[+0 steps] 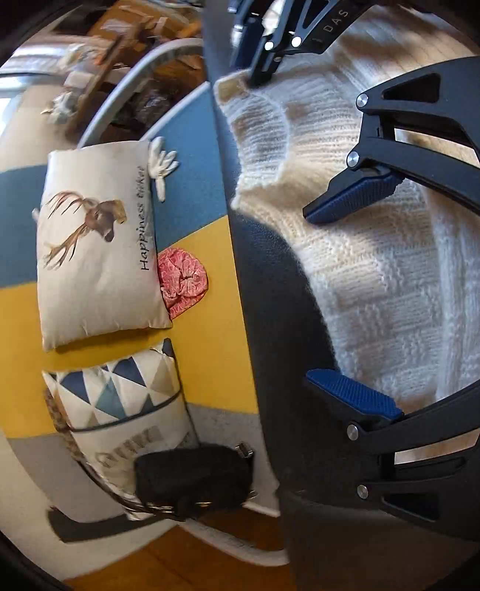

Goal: Fold clothes

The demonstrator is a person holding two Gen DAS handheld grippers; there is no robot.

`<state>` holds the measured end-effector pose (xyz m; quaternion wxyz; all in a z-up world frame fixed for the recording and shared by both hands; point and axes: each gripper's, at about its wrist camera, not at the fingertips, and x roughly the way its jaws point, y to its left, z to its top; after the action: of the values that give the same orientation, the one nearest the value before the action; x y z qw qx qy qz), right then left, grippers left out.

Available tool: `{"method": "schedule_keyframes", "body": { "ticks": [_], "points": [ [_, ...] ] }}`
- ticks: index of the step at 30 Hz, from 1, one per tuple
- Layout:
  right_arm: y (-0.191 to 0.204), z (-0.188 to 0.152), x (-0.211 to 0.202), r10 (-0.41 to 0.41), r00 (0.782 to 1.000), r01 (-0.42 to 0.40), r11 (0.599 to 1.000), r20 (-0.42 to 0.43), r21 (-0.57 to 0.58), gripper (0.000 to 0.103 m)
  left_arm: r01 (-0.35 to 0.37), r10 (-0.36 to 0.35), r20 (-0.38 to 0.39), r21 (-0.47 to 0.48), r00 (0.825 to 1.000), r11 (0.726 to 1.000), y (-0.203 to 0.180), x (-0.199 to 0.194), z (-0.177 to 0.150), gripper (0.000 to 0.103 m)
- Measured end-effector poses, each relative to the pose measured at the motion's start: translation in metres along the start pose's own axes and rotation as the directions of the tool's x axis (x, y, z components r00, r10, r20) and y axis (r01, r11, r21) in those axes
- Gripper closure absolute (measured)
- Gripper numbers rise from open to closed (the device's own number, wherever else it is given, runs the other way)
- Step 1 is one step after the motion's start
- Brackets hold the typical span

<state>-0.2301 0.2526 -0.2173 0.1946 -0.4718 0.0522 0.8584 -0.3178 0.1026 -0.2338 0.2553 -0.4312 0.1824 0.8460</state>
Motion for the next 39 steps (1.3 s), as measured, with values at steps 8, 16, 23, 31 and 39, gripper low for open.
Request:
{"method": "schedule_keyframes", "body": {
  "ticks": [8, 16, 23, 31, 39],
  "points": [
    [0.041, 0.002, -0.018, 0.268, 0.962, -0.265, 0.962, 0.045, -0.061, 0.08, 0.025, -0.026, 0.062, 0.018, 0.998, 1.0, -0.003, -0.015, 0.004, 0.019],
    [0.054, 0.011, 0.01, 0.191, 0.982, -0.191, 0.981, -0.003, -0.027, 0.08, 0.106, -0.109, -0.012, -0.154, 0.994, 0.982, 0.036, 0.0, 0.006, 0.016],
    [0.085, 0.007, 0.012, 0.258, 0.966, -0.257, 0.96, -0.003, -0.107, 0.08, 0.098, -0.09, 0.048, -0.18, 0.995, 0.979, 0.05, -0.023, -0.007, 0.016],
    [0.069, 0.011, 0.004, 0.182, 0.983, -0.182, 0.982, 0.011, -0.045, 0.079, 0.071, -0.066, 0.032, -0.186, 0.997, 0.98, 0.07, -0.035, -0.022, 0.016],
    [-0.027, -0.041, -0.016, -0.014, 0.999, 0.017, 0.997, -0.045, 0.081, 0.077, 0.004, -0.002, 0.014, -0.115, 1.0, 0.993, 0.072, -0.036, -0.044, 0.014]
  ]
}}
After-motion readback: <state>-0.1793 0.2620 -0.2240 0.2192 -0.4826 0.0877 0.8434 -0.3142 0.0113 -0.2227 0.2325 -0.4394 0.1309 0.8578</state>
